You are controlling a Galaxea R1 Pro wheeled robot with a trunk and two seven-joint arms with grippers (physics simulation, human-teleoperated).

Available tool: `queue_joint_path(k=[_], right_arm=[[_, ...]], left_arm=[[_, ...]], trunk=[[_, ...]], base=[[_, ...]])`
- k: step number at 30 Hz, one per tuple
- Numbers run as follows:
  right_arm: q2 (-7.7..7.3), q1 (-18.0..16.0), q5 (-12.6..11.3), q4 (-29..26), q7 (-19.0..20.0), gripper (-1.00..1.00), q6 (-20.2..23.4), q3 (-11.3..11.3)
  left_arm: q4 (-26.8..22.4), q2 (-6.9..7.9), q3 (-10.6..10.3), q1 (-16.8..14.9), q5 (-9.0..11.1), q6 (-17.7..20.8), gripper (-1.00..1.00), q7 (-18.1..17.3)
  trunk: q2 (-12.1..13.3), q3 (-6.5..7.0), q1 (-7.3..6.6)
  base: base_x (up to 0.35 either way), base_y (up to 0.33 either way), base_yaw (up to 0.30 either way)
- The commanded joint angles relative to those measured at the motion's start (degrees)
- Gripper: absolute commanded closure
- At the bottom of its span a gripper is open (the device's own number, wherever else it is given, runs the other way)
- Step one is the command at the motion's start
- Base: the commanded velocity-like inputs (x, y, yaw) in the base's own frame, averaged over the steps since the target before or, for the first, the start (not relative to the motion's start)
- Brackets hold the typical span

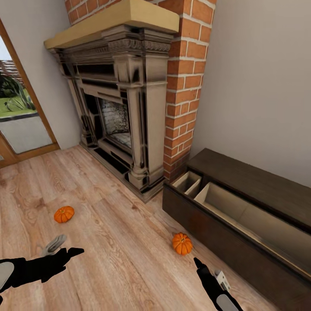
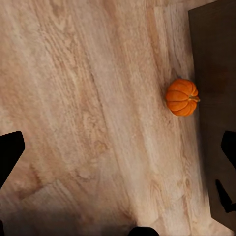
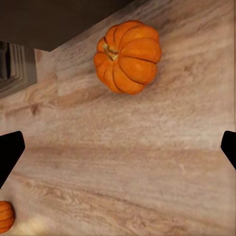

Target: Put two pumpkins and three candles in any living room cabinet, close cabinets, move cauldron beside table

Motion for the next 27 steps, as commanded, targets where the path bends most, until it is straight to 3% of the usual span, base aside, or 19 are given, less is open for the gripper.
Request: queue_joint_path(k=[1, 27], right_arm=[[-0.03, 0.0, 0.0, 0.0, 0.0, -1.00, 0.0, 0.0], [-0.25, 0.0, 0.3, -0.4, 0.3, -1.00, 1.3, 0.7]], left_arm=[[0.0, 0.01, 0.0, 0.0, 0.0, 0.0, -1.00, 0.0], [0.0, -0.02, -0.4, 0.0, 0.1, 0.1, -1.00, -0.1]], trunk=[[-0.4, -0.18, 0.23], [-10.8, -4.85, 5.94]], base=[[0.000, 0.000, 0.000], [0.000, 0.000, 0.000]])
